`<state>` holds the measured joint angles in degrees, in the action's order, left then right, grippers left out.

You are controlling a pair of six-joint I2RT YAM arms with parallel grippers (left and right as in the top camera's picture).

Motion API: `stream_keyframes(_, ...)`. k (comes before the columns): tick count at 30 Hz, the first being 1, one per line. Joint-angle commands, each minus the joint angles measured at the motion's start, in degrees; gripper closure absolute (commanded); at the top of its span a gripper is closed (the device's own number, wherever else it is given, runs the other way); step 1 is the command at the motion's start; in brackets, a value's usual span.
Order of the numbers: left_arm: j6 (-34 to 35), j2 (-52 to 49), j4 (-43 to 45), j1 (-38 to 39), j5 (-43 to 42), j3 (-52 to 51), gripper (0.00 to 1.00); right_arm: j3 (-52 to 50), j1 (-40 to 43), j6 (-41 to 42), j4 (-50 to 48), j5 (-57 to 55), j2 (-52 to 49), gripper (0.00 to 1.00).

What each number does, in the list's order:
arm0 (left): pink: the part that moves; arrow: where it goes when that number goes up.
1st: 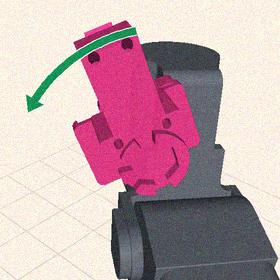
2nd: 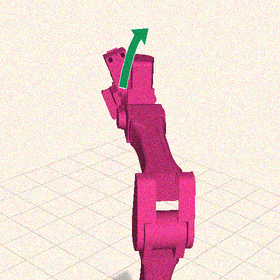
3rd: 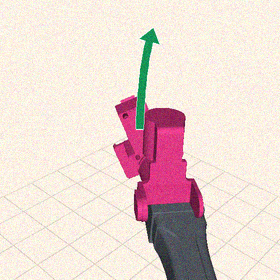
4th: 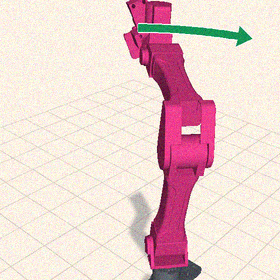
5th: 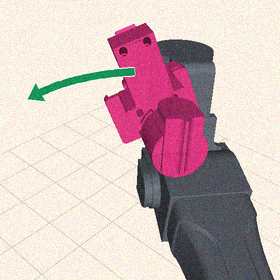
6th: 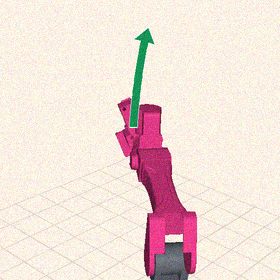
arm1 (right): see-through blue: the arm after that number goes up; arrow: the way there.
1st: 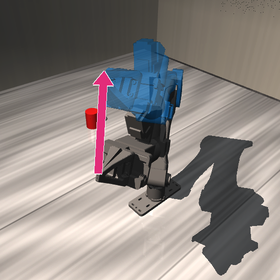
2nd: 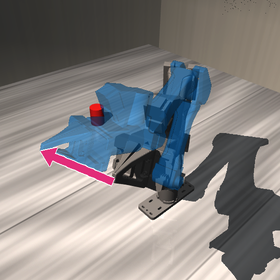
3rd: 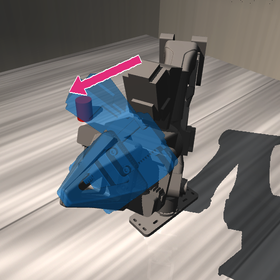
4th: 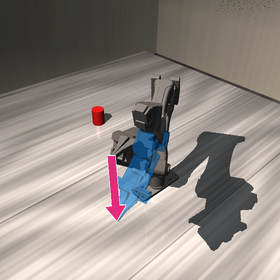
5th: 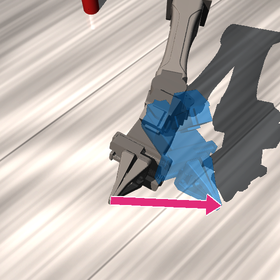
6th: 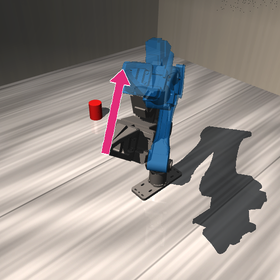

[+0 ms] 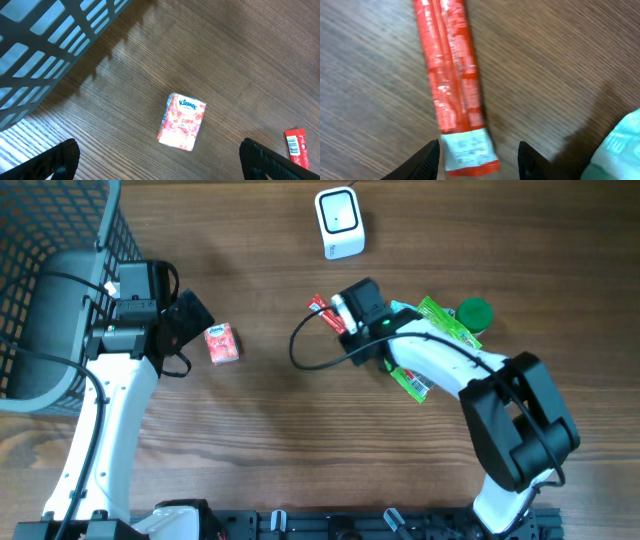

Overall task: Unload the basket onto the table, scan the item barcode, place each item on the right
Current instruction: 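Lift the red tube and hold its barcode over the scanner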

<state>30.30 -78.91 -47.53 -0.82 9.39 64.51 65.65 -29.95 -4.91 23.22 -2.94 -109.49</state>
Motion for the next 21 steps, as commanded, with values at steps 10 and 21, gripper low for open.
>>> stream_keyframes(10,-0.5,-0.2,0.1,-0.1,0.5,0.3,0.0,0.4,2.7,-2.8,0.7,8.6,-1.8,0.96)
stream_keyframes(21,-0.5,-0.2,0.1,-0.1,0.6,0.3,0.0,2.4,2.7,-19.1,27.5,33.4,42.3,0.96)
